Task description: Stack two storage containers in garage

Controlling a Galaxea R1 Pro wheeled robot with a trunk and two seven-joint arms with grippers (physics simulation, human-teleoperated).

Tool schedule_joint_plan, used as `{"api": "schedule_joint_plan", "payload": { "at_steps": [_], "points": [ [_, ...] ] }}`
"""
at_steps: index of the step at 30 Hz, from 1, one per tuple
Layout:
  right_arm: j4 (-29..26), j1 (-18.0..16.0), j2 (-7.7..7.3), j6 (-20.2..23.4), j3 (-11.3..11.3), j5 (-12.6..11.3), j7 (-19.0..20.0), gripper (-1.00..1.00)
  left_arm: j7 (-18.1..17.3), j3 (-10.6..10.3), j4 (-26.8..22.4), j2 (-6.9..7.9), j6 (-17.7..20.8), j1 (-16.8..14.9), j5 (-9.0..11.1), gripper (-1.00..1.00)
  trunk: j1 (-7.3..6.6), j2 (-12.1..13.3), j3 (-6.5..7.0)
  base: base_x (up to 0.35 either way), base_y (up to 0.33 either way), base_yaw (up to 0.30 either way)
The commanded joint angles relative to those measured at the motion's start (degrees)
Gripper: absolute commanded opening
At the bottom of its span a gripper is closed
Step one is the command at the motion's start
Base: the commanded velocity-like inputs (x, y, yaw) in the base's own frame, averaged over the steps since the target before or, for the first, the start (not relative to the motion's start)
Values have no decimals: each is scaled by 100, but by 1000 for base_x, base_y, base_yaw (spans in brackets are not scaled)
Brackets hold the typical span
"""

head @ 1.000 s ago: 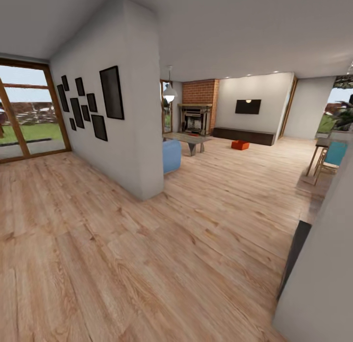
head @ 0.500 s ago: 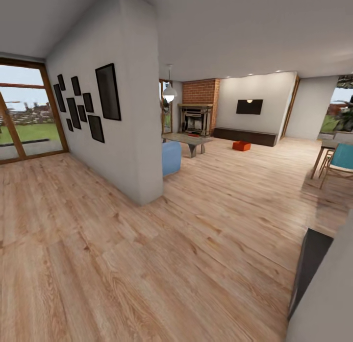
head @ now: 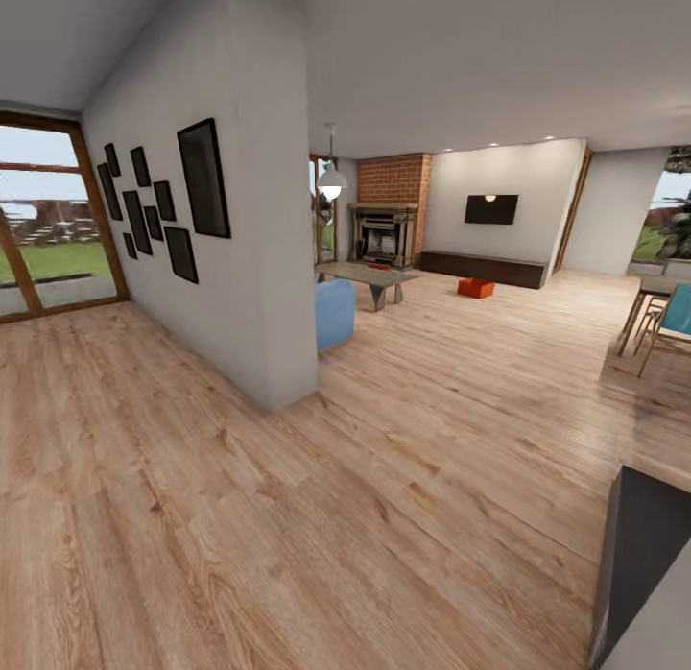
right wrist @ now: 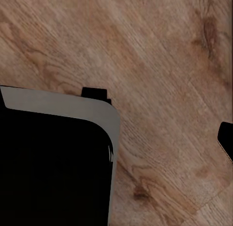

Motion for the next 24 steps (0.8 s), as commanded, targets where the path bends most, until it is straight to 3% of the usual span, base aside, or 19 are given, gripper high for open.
{"api": "schedule_joint_plan", "payload": {
  "at_steps": [1, 6, 18, 24],
  "points": [
    [18, -7, 2, -34, 48, -55, -4, 100, 6, 0, -2, 0, -11, -1, 18, 100, 3, -3, -5, 325, 0, 0],
    [18, -7, 15, -32, 53, -38, 1, 100, 6, 0, -3, 0, -17, 0, 18, 100, 3, -3, -5, 325, 0, -39],
    [18, -7, 12, -25, 70, 10, 3, 100, 6, -2, -5, 0, -18, -1, 18, 100, 3, -3, -5, 325, 0, -230],
    [18, -7, 11, -19, 79, 14, 3, 100, 6, -7, -4, 0, -13, 0, 15, 100, 3, -3, -5, 325, 0, -36]
  ]
}}
